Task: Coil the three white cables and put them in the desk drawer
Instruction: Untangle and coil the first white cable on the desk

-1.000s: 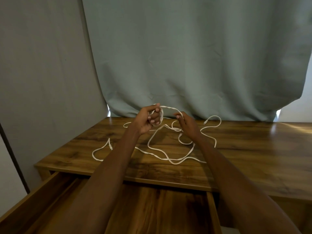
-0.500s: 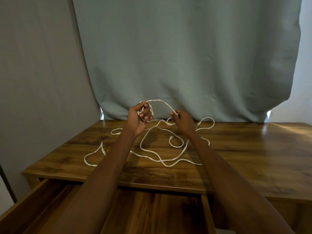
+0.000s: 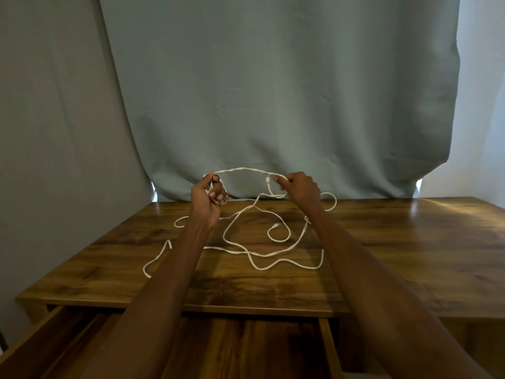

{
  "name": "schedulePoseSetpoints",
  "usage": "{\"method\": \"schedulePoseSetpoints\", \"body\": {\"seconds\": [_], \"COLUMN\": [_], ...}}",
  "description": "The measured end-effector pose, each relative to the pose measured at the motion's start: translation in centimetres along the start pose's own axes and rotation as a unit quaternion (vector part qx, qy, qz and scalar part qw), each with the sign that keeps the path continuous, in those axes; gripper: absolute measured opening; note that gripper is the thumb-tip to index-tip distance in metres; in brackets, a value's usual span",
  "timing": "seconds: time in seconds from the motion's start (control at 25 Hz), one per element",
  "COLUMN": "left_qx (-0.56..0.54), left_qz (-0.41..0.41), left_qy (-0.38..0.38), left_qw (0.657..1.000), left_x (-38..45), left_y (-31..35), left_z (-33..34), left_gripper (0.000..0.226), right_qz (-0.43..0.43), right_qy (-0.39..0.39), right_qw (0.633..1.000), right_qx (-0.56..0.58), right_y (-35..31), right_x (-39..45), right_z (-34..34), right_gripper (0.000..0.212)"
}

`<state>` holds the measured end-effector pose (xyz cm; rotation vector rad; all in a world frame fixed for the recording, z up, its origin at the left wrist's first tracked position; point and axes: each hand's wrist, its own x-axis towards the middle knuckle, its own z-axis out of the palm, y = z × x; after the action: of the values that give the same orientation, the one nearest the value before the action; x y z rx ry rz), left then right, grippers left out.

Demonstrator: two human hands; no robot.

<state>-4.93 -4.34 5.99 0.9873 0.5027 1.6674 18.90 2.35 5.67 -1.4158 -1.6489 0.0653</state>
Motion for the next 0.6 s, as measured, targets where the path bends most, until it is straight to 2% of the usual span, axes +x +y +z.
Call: {"method": "schedulePoseSetpoints", "body": {"seconds": [0.12, 0.24, 0.44, 0.6], "left_qx": [0.045, 0.062, 0.075, 0.096], "left_qz": [-0.019, -0.038, -0.053, -0.061], "left_qy": [0.01, 0.02, 0.039, 0.037], "left_qw": [0.999, 0.997, 0.995, 0.993], "left_x": [-0.3, -0.8, -1.1, -1.2], "left_y": [-1.4, -2.4, -2.5, -2.6], "left_z": [0.3, 0.7, 1.1, 1.0], "left_gripper": [0.033, 0.032, 0.03, 0.032], "right_qz": [0.044, 0.092, 0.132, 0.196], "right_qy": [-0.01, -0.027, -0.096, -0.175], "right_qw": [0.992, 0.969, 0.955, 0.916], "right_qx": [0.118, 0.228, 0.248, 0.303], "right_y": [-0.1, -0.3, -0.1, 0.0], "right_x": [-0.1, 0.1, -0.1, -0.2], "right_z": [-0.1, -0.1, -0.3, -0.5], "right_gripper": [0.046, 0.039, 0.044, 0.028]}}
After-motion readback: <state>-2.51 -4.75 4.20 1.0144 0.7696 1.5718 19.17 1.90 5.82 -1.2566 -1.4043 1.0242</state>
